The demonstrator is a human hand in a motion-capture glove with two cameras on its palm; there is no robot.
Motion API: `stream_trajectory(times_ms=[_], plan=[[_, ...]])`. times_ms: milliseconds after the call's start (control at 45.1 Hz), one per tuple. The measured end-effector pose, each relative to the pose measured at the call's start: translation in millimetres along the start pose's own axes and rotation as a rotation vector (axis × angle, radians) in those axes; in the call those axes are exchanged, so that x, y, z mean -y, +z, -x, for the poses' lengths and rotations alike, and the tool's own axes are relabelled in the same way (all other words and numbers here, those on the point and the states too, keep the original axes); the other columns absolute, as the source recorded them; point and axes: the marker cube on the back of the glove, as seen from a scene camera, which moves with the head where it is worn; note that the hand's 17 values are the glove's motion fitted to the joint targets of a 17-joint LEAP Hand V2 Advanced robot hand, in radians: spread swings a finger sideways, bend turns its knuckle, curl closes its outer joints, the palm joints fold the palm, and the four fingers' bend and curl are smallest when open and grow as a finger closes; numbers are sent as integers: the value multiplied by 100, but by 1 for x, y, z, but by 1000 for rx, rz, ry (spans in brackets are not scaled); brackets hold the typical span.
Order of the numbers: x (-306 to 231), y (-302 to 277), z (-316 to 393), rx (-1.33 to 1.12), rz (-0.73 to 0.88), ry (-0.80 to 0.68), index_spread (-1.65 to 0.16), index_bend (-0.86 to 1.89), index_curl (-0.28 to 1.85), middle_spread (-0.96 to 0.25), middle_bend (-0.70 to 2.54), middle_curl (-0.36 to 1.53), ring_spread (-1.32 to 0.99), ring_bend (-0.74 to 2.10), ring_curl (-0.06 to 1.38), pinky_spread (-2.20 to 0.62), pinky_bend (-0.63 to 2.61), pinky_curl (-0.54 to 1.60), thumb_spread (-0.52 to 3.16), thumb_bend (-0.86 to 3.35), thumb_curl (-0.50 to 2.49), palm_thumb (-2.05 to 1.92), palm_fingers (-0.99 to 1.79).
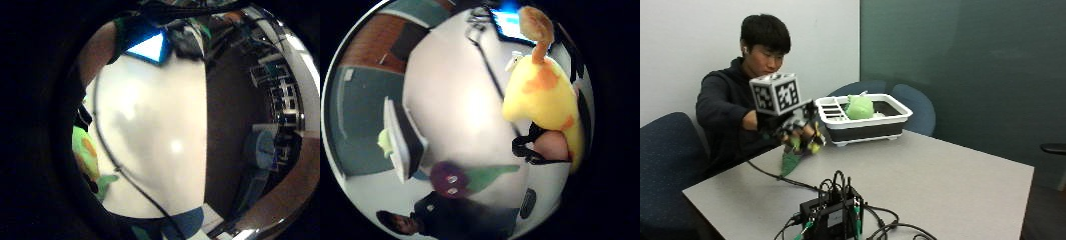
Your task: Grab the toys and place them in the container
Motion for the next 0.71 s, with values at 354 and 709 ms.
stream_trajectory(times_ms=[354, 709], plan=[[-39, -157, 252, 204, -203, -580, -13, 120, 74, -22, 66, 40, -10, 16, 3, 3, 46, 28, 120, 13, 62, 65, 13], [-65, -78, 454, 10, -2, -695, -18, 90, 66, -12, 37, 35, -7, 21, 10, 3, 69, 36, 124, -4, 54, 42, -18]])
